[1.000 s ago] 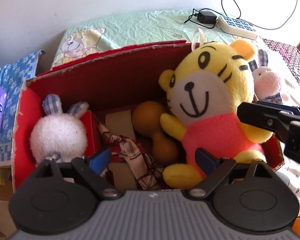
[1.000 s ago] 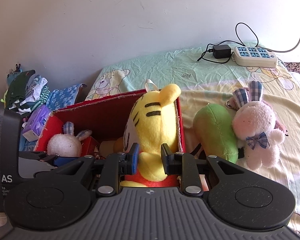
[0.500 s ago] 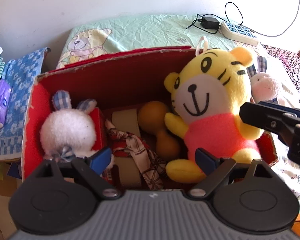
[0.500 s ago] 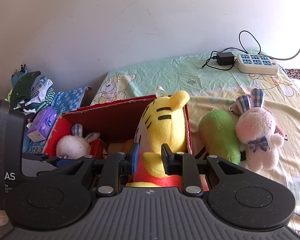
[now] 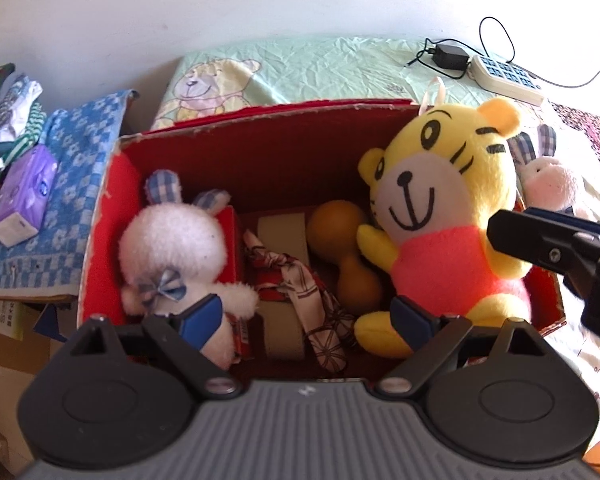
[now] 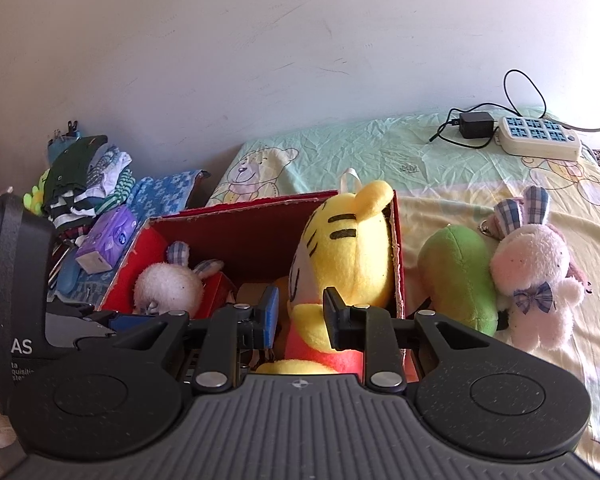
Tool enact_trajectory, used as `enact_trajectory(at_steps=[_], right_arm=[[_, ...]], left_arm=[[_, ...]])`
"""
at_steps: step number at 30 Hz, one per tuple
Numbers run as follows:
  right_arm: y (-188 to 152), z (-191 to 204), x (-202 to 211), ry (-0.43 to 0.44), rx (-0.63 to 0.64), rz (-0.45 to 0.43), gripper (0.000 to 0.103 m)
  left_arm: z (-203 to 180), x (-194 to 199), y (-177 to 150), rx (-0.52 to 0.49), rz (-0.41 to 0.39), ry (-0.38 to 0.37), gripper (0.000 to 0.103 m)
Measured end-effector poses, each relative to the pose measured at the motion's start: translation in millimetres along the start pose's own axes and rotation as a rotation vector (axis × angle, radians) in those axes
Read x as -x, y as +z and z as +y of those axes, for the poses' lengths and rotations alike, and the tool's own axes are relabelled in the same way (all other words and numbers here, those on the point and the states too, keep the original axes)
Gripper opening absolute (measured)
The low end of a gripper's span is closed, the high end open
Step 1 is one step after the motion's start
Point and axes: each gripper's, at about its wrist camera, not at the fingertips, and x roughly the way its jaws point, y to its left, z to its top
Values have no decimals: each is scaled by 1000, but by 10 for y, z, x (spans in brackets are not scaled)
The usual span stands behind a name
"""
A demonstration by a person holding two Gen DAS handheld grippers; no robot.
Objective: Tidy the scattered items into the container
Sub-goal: 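Withdraw both grippers up and out of the red box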
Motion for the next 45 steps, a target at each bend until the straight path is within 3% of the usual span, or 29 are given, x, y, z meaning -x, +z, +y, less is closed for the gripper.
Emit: enact_trajectory(at_steps=[21, 31, 45], right_arm=[[-17, -258, 268, 60, 9, 7, 26], [-78, -194, 242, 103, 10, 41, 26], [-120, 48, 55, 77, -11, 71, 26]], left_arm=[[-227, 285, -52, 50, -41, 111, 97], [-128, 241, -88, 66, -7, 145, 98], [126, 102, -108, 32, 11, 191, 98]])
